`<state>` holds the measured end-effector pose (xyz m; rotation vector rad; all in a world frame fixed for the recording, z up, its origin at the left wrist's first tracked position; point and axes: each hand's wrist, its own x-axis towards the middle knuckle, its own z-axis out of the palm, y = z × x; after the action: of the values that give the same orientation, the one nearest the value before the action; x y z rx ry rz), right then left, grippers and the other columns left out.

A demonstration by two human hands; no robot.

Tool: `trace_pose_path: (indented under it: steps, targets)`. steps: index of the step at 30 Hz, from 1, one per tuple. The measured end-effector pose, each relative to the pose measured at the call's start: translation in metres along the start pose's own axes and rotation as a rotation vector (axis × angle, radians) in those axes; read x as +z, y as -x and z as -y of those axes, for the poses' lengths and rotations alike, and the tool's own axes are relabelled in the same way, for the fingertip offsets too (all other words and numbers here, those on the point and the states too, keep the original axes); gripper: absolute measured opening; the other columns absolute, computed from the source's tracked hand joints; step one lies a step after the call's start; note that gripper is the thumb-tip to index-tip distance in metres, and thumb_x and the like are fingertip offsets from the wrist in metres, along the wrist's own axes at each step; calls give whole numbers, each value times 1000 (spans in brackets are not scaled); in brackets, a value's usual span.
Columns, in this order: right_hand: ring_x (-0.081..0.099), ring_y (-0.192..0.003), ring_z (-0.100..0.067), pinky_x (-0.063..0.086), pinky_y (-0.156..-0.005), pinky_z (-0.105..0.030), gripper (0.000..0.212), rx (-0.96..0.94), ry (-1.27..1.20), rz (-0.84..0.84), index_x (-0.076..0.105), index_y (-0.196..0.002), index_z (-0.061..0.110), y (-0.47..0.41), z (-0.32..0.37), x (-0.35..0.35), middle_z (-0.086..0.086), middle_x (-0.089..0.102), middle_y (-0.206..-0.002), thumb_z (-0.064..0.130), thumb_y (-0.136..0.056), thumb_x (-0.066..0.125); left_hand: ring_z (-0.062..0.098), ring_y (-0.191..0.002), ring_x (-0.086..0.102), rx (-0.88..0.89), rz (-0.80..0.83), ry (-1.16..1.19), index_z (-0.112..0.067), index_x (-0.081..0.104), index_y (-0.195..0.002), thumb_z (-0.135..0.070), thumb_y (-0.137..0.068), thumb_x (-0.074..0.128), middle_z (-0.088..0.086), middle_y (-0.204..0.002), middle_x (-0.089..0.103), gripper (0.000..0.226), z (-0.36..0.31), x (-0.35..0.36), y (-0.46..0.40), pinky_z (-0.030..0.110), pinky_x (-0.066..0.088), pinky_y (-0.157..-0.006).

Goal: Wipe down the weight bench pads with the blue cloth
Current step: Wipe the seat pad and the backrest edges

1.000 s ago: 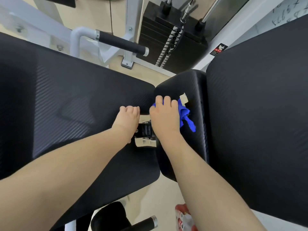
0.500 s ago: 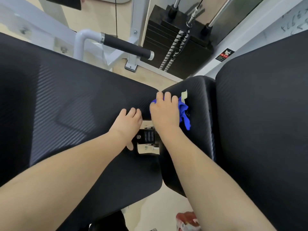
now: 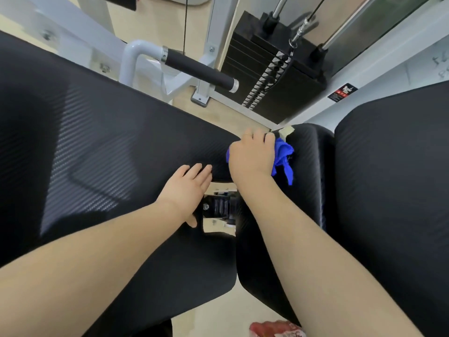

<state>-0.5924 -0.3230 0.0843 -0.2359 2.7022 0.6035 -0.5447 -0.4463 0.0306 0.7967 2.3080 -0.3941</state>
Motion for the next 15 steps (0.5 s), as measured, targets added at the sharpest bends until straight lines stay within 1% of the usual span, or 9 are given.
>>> trace_pose_path:
  steps: [2, 3, 5, 7, 8, 9, 11, 13, 15]
  targets:
    - [41, -109, -29, 30, -94, -42, 25, 22, 5, -4, 64, -105, 18, 6, 4, 5, -7, 49, -117, 17, -88, 45, 26, -146, -11, -7, 0, 21, -9, -14, -147, -63, -74, 59, 7, -157, -19, 116, 2, 1, 0, 39, 1, -119]
    - [44, -104, -29, 32, -91, -43, 26, 0, 37, -33, 66, -101, 18, 21, 7, 11, -7, 51, -114, 16, -86, 46, 26, -146, -11, -7, 6, 25, -8, -14, -147, -62, -75, 60, 7, -157, -19, 116, 1, 0, 1, 39, 1, -119]
    - [49, -95, -28, 34, -88, -46, 29, -52, 64, -34, 68, -99, 16, 60, 16, 20, -7, 53, -107, 12, -82, 45, 27, -147, -10, -15, 24, 31, -7, -13, -147, -59, -75, 61, 9, -157, -18, 116, -2, -4, 2, 40, 1, -119]
    - [46, -101, -30, 34, -93, -46, 27, -168, 23, 95, 62, -109, 13, 88, 21, 29, -10, 48, -116, 11, -88, 44, 28, -146, -10, -27, 37, 25, -7, -14, -147, -58, -76, 62, 10, -157, -18, 115, -3, -6, 4, 41, 1, -119]
    - [43, -105, -31, 33, -94, -44, 27, -215, -5, 177, 59, -113, 12, 94, 19, 28, -12, 44, -121, 12, -90, 45, 28, -146, -10, -32, 35, 25, -7, -14, -146, -58, -76, 61, 10, -157, -18, 115, -3, -7, 4, 41, 1, -119]
    - [41, -107, -31, 33, -92, -42, 27, -234, -11, 212, 58, -115, 13, 94, 13, 23, -12, 43, -123, 14, -91, 47, 28, -147, -10, -35, 35, 27, -7, -14, -146, -58, -76, 61, 9, -157, -18, 115, -3, -7, 5, 41, 1, -119]
    - [42, -101, -28, 33, -82, -37, 26, -224, 21, 130, 57, -114, 15, 81, -4, 10, -10, 44, -118, 16, -90, 47, 28, -147, -9, -45, 38, 34, -7, -13, -147, -57, -76, 63, 9, -158, -17, 115, -4, -8, 6, 41, 1, -119]
    - [43, -95, -28, 31, -76, -36, 24, -134, 4, -4, 57, -109, 16, 63, -18, -3, -9, 45, -113, 13, -90, 44, 29, -147, -9, -53, 40, 26, -7, -13, -147, -56, -76, 64, 10, -158, -17, 115, -7, -9, 5, 42, 2, -119]
    - [43, -92, -27, 31, -73, -36, 21, -34, -17, -92, 58, -101, 17, 46, -25, -8, -9, 47, -112, 11, -88, 43, 29, -146, -8, -65, 45, 12, -6, -13, -147, -55, -75, 65, 11, -157, -17, 116, -10, -8, 3, 43, 2, -119]
